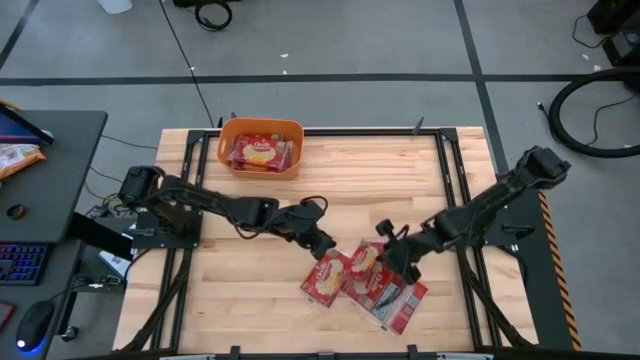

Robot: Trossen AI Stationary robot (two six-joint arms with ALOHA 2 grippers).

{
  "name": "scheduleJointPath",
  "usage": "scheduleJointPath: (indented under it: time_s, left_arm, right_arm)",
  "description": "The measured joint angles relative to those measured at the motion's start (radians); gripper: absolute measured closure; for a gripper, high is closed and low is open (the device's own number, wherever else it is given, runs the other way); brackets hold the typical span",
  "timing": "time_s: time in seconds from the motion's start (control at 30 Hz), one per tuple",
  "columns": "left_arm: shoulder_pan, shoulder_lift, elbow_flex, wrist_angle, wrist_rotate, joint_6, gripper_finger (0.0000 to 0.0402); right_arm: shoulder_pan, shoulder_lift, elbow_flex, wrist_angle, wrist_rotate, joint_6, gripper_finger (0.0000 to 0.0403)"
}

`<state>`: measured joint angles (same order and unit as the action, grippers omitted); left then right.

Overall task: Sort popcorn bags into baskets
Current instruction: Put the red popcorn bag into the orange bin

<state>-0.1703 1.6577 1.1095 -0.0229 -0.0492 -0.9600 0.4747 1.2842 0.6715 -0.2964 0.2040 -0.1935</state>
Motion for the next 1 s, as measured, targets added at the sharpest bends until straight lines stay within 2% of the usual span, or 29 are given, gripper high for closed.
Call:
scheduleJointPath:
  time_s: [0.27,0.5,0.67,0.83,1.0]
  left_arm:
    - [-0.021,0.000,0.085,-0.056,-0.045,0.181,0.0232]
    - [-0.036,0.000,0.089,-0.059,-0.120,0.339,0.0171]
    - [-0.037,0.000,0.089,-0.053,-0.131,0.521,0.0131]
    - [-0.025,-0.007,0.089,-0.057,-0.163,0.560,0.0133]
    - [-0.009,-0.019,0.089,-0.015,-0.141,0.623,0.0155]
  right_arm:
    - [-0.155,-0.035,0.113,-0.093,-0.117,0.107,0.0400]
    - [-0.274,-0.027,0.227,-0.143,-0.279,0.229,0.0401]
    - [-0.327,-0.027,0.268,-0.222,-0.372,0.280,0.0402]
    - [-0.355,-0.027,0.272,-0.323,-0.451,0.285,0.0402]
    - [-0.375,-0.027,0.272,-0.404,-0.432,0.309,0.0402]
